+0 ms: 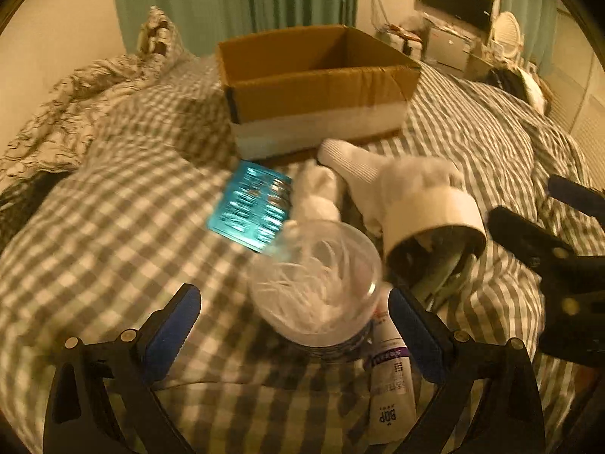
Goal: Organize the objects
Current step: 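Grasp the clear floss-pick container with the left gripper while the right grasps the tape roll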
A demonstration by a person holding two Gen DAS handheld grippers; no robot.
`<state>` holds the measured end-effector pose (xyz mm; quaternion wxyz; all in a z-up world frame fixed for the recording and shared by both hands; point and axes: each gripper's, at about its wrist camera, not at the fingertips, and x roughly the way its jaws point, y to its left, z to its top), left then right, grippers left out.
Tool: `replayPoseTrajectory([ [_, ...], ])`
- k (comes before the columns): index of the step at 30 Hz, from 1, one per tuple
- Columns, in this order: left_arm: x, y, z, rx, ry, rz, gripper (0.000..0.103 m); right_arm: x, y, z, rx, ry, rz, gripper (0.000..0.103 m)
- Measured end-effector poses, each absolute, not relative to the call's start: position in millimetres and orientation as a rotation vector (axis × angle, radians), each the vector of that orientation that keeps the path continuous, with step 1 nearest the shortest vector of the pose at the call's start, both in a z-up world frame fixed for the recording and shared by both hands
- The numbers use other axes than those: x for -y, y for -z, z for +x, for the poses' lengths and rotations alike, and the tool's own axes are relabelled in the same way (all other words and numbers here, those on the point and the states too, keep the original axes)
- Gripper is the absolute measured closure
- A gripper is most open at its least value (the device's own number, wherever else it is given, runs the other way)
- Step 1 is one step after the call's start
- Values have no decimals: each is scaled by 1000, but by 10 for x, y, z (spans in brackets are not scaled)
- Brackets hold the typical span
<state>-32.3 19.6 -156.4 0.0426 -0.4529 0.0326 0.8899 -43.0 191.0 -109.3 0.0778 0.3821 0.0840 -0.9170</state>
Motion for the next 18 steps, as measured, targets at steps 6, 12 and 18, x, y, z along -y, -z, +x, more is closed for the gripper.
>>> replayPoseTrajectory([
  [6,-229,1717,-451,-44,-2663,-1355,35,-1818,1332,-558,-263,2686,1227,10],
  [12,-216,1709,-413,-63,-2640,-1311,35,-1731,1441,-633,-267,2648,1268,56],
  [18,-185,1571,-378,-81,-2672,-1273,35,-1645,1320,-580,-321,2676,1216,69],
])
